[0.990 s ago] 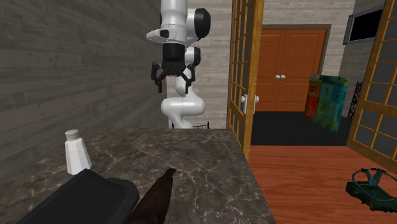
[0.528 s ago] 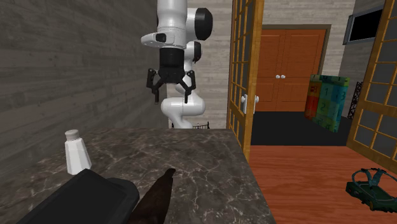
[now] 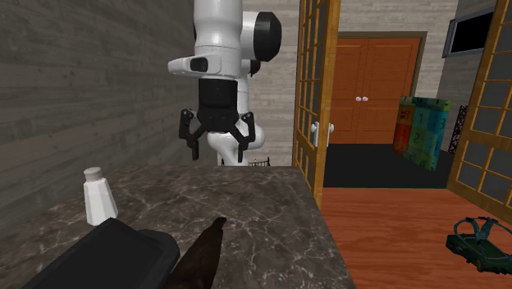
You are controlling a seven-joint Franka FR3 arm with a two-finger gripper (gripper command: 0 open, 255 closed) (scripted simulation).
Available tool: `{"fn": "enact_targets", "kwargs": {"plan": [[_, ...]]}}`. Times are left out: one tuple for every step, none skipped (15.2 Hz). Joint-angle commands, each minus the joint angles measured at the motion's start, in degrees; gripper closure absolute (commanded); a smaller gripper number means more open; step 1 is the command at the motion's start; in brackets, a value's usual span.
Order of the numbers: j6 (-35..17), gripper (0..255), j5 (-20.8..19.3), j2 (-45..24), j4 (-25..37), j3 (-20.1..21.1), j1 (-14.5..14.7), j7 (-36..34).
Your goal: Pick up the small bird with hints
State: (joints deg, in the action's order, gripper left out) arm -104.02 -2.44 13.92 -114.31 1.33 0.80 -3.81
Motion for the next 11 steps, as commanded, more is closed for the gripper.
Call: {"fn": "enact_targets", "kwargs": {"plan": [[-0.22, 0, -0.17, -4.79, 3.99, 0.06, -0.07, -0.25], [-0.35, 0, -0.26, -7.17, 5.96, 0.11, -0.07, -0.42], [-0.41, 0, -0.35, -9.56, 8.02, 0.14, -0.07, -0.59], [-0.39, 0, -0.44, -11.97, 10.17, 0.17, -0.06, -0.75], [-0.3, 0, -0.54, -14.4, 12.42, 0.19, -0.04, -0.9], [-0.12, 0, -0.64, -16.85, 14.78, 0.21, -0.02, -1.05], [0.13, 0, -0.73, -19.34, 17.24, 0.22, 0.0, -1.18], [0.48, 0, -0.83, -21.86, 19.83, 0.23, 0.03, -1.31], [0.91, 0, -0.92, -24.42, 22.55, 0.23, 0.07, -1.43], [1.44, 0, -1.01, -27.03, 25.42, 0.22, 0.11, -1.54], [2.07, 0, -1.09, -29.7, 28.45, 0.2, 0.16, -1.64]]}}
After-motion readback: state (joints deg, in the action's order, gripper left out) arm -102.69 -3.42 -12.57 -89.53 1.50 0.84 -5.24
